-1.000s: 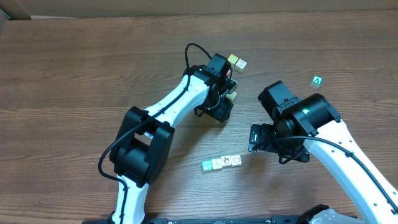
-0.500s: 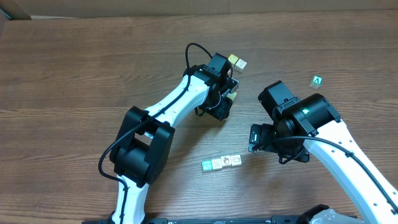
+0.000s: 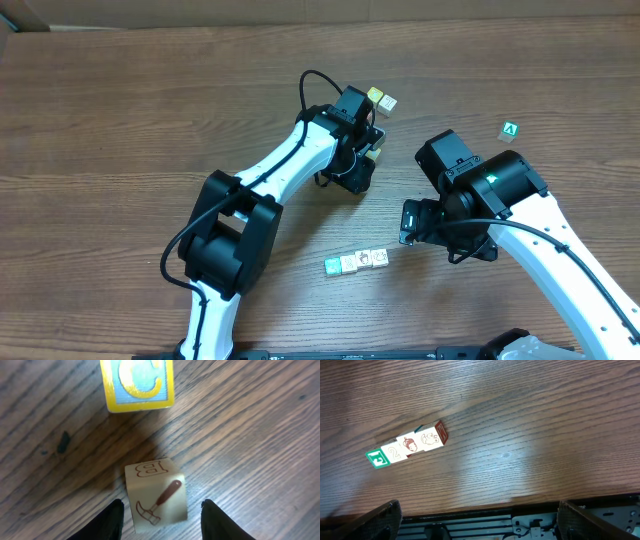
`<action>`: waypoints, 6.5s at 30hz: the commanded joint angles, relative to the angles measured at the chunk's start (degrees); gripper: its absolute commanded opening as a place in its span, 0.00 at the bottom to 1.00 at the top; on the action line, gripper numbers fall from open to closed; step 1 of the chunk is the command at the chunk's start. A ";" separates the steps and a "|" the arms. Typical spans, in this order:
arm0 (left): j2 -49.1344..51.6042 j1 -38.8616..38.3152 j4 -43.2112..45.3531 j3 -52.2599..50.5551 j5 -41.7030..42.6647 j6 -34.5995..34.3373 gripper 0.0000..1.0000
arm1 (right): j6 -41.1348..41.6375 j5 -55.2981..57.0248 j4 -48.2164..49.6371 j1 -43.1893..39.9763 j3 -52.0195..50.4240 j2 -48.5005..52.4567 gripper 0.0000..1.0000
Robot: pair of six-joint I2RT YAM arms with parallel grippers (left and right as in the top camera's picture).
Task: Flip 5 blocks
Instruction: 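Close the left gripper on the hammer block and lift it, then carry the hammer block down toward the row beside the 'E' block, then lower the hammer block against the 'E' block and align it, then open the left gripper and hold it beside the row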
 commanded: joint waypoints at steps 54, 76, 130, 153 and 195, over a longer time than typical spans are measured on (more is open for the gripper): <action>-57.70 -13.29 2.58 -54.38 -12.79 -31.63 0.06 | -0.31 0.02 -0.33 -0.13 1.40 -1.22 1.00; -43.25 -13.55 12.35 -55.45 -12.79 -57.00 0.04 | -0.33 0.02 -0.76 -0.13 1.40 -1.22 1.00; -42.75 -17.03 13.94 -55.47 -18.16 -59.56 0.46 | -1.22 0.00 -1.25 -0.13 1.40 -1.22 1.00; -54.60 -17.03 8.57 -55.43 -18.23 -57.00 0.31 | -1.20 -0.44 -1.42 -0.13 1.40 -1.22 1.00; -42.60 -16.85 9.68 -55.84 -23.63 -62.45 0.04 | -1.42 -0.61 -1.88 -0.13 1.40 -1.22 1.00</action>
